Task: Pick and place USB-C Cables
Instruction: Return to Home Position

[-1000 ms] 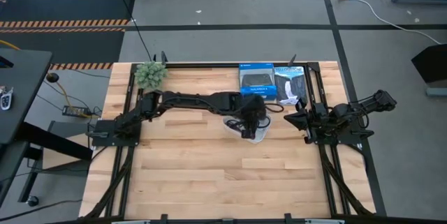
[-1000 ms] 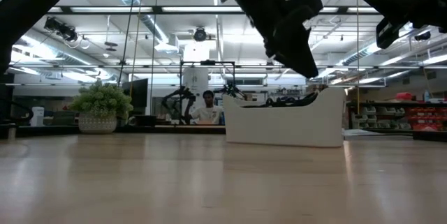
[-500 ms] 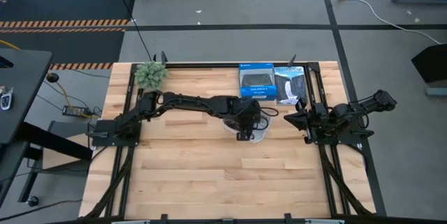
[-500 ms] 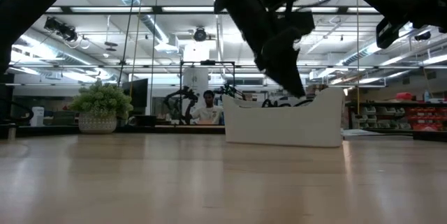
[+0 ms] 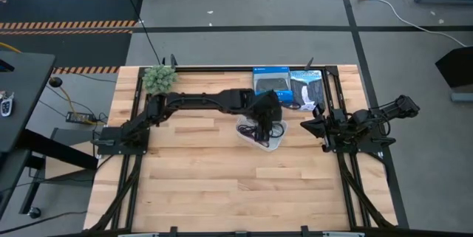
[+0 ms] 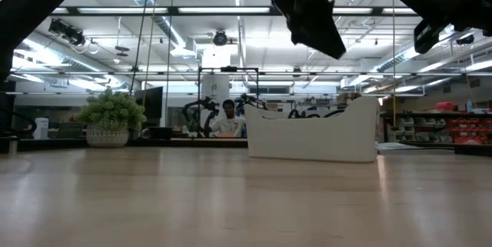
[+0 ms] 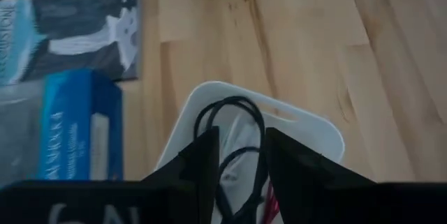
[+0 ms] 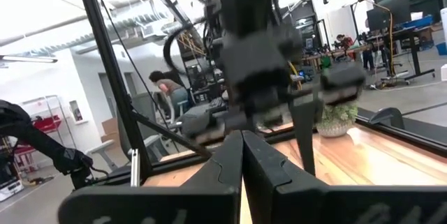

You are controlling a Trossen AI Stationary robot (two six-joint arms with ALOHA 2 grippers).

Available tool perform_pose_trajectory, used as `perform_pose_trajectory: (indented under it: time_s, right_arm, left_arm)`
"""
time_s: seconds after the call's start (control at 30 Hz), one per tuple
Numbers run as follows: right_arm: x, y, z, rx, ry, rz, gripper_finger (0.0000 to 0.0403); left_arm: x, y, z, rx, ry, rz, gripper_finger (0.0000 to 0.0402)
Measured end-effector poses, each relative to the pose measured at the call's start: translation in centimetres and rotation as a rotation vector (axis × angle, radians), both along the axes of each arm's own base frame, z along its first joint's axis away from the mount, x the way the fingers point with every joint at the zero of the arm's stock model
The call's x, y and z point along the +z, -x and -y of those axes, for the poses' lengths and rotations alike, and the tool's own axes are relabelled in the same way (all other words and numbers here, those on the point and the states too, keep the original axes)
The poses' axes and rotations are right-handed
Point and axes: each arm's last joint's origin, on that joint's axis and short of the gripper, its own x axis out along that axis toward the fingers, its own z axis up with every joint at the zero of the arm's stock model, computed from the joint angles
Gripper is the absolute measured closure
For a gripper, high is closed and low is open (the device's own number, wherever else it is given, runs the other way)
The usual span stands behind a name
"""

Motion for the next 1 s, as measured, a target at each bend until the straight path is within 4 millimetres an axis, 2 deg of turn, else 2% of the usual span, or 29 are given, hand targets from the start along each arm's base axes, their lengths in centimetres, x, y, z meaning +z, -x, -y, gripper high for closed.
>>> perform_pose_trajectory:
  time_s: [0.13, 0.27, 0.47, 0.73, 1.0]
  right_arm:
    - [0.0, 0.0, 0.0, 0.0, 0.0, -0.001, 0.0389]
    - [0.0, 0.0, 0.0, 0.0, 0.001, -0.001, 0.0389]
    - [0.0, 0.0, 0.0, 0.0, 0.001, -0.002, 0.0389]
    - [0.0, 0.0, 0.0, 0.0, -0.001, 0.002, 0.0389]
    - [0.1, 0.0, 0.0, 0.002, -0.004, 0.011, 0.0389]
  left_arm:
    - [3.1, 1.0, -0.4, 0.01, -0.001, -0.033, 0.0279]
    - [6.4, 2.1, -0.3, 0.011, -0.004, 0.004, 0.0279]
    - [12.1, 5.9, 0.0, 0.09, -0.097, 0.133, 0.0279]
    - [18.2, 11.7, 0.4, 0.2, -0.19, 0.232, 0.0279]
    - [22.0, 17.3, 3.5, 0.202, -0.221, 0.282, 0.0279]
